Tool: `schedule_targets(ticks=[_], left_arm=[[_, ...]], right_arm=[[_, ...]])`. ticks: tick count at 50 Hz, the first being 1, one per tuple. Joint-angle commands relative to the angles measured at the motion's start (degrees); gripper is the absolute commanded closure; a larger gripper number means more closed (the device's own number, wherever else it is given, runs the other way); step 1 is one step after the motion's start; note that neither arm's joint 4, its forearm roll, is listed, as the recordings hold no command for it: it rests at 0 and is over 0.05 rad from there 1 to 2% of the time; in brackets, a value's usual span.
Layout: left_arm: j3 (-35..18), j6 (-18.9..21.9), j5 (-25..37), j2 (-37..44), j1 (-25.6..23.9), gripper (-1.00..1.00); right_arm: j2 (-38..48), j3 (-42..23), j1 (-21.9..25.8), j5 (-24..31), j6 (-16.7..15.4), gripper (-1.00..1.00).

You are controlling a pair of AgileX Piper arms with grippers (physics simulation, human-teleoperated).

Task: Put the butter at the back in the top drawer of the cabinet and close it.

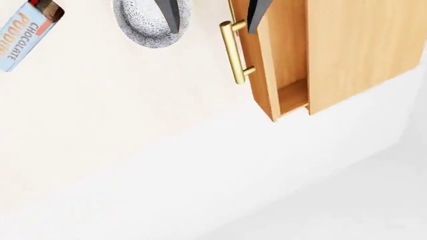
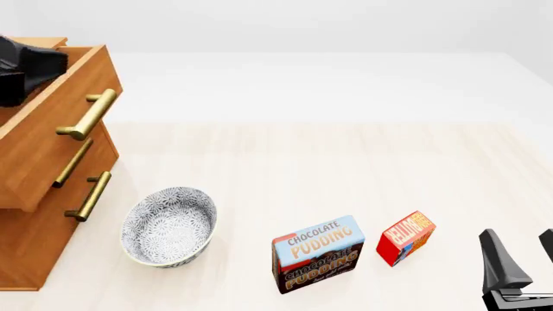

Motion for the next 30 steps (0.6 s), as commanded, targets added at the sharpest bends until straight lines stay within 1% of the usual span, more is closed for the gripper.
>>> schedule_targets(ticks=[1,2,3,4,6,7,9,11,12,14,18,19,20,21,22,23,24,26,30], left_arm=[[-4.9,-7.8,5.2,3.7,1.0,-1.00],[-5.5,-9.9,5.5,4.8,-0.3,-1.00],[-6.0,-10.8,5.7,5.1,-0.6,-1.00],[-5.9,-9.4,5.8,4.1,1.3,-1.00],[-5.9,-9.9,5.9,4.5,1.3,-1.00],[-6.2,-11.7,6.1,5.2,1.0,-1.00],[-6.3,-11.5,6.3,4.9,2.4,-1.00],[-6.5,-13.6,6.5,6.3,1.4,-1.00],[-6.6,-12.9,6.3,6.1,1.7,-1.00],[-6.6,-14.0,6.2,6.6,1.6,-1.00],[-6.5,-14.5,6.0,6.9,1.8,-1.00],[-6.6,-13.1,5.9,5.7,3.9,-1.00],[-7.2,-14.2,6.3,6.5,3.1,-1.00],[-8.4,-17.2,7.0,7.4,1.7,-1.00],[-9.5,-18.6,7.8,8.2,0.9,-1.00],[-9.5,-17.7,8.1,8.1,1.6,-1.00],[-9.9,-17.6,8.3,8.1,1.9,-1.00],[-10.3,-19.0,9.2,9.2,1.6,-1.00],[-11.6,-19.0,9.7,9.2,2.7,-1.00]], right_arm=[[0.0,0.0,0.0,0.0,0.0,-1.00],[0.0,0.0,0.0,0.0,0.0,-1.00],[0.0,0.0,0.0,0.0,0.0,-1.00],[0.0,0.0,0.0,0.0,0.0,-1.00],[0.0,0.0,0.0,0.0,0.0,-1.00],[0.0,0.0,0.0,0.0,0.0,-1.00],[0.0,0.0,0.0,0.0,0.0,-1.00],[0.0,0.0,0.0,0.0,0.0,-1.00],[0.0,0.0,0.0,0.0,0.0,-1.00],[0.0,0.0,0.0,0.0,0.0,-1.00],[0.0,0.0,0.0,0.0,0.0,-1.00],[0.0,0.0,0.0,0.0,0.0,-1.00],[0.0,0.0,0.0,0.0,0.0,-1.00],[0.0,0.0,0.0,0.0,0.0,-1.00],[0.0,0.0,0.0,0.0,0.0,-1.00],[0.0,0.0,0.0,0.0,0.0,-1.00],[0.0,0.0,0.0,0.0,0.0,-1.00],[0.0,0.0,0.0,0.0,0.0,-1.00],[0.0,0.0,0.0,0.0,0.0,-1.00]])
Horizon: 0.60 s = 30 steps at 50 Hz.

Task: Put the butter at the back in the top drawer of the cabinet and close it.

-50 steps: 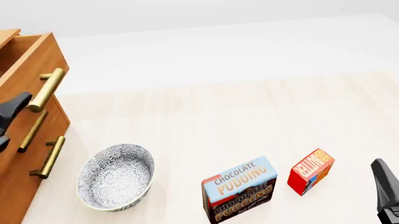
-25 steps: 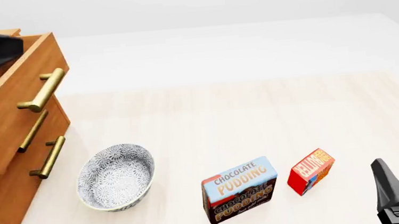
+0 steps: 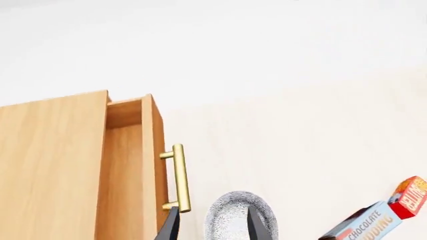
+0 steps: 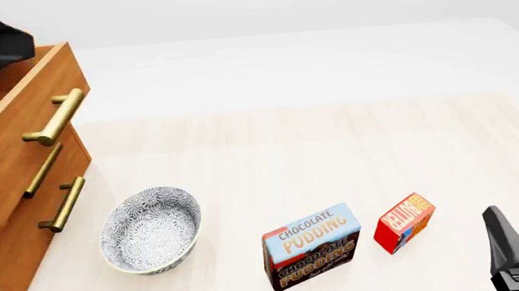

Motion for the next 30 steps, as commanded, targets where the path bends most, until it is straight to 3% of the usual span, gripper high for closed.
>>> schedule_targets(ticks=[1,5,30], left_arm=[[-2.9,-3.3,2.3,1.9,0.9,-1.00],[-2.3,-2.6,2.4,1.4,3.3,-1.00],[-3.8,-1.6,4.7,2.0,7.3,-1.00]], right_arm=[[0.0,0.0,0.0,0.0,0.0,-1.00],[0.0,0.0,0.0,0.0,0.0,-1.00],[0.0,0.0,0.0,0.0,0.0,-1.00]])
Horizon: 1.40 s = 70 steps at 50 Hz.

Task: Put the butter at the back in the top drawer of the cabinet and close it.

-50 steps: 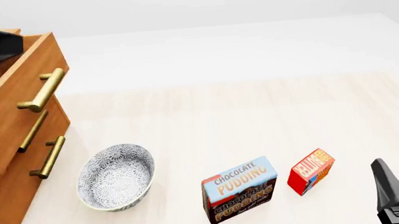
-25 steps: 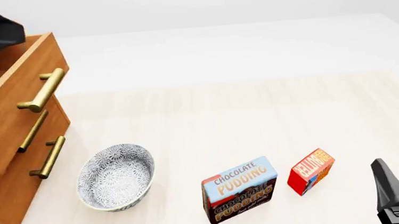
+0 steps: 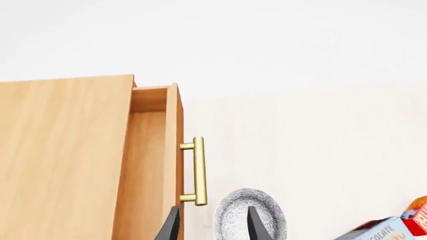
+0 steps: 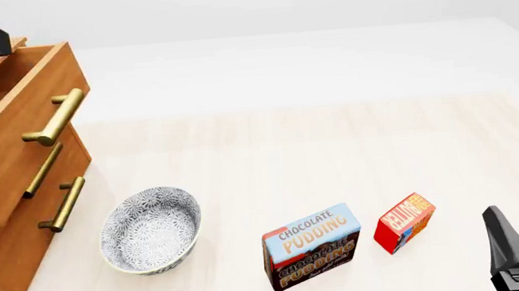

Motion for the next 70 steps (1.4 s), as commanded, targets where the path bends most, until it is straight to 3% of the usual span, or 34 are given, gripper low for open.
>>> schedule_targets(ticks=[1,46,70], left_arm=[[-0.6,0.2,1.1,0.2,2.1,-1.00],[-3.3,0.0,1.5,7.5,6.0,-1.00],[0.5,-0.2,-2.0,10.3,6.7,-1.00]], right_arm=[[0.0,0.0,0.0,0.0,0.0,-1.00],[0.0,0.0,0.0,0.0,0.0,-1.00],[0.0,0.0,0.0,0.0,0.0,-1.00]])
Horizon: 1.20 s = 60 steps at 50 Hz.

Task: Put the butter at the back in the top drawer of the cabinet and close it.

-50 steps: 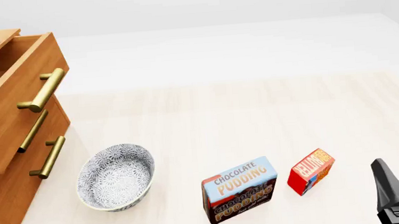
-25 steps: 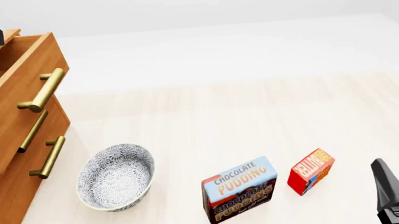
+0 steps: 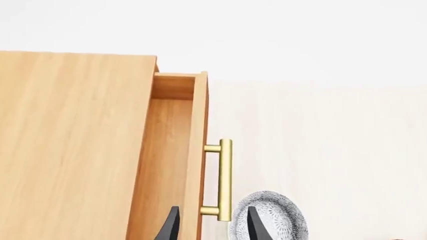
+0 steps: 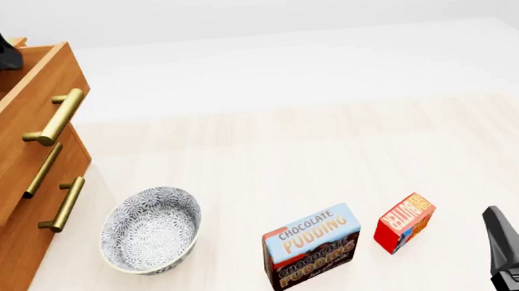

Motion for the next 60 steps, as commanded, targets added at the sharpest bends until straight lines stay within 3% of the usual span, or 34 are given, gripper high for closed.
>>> schedule_targets(ticks=[1,60], left_arm=[[1.9,0.0,-1.8,1.4,0.3,-1.00],[5.7,0.5,-4.8,3.3,1.7,-1.00]], right_arm=[[0.0,0.0,0.0,0.0,0.0,-1.00],[0.0,0.0,0.0,0.0,0.0,-1.00]])
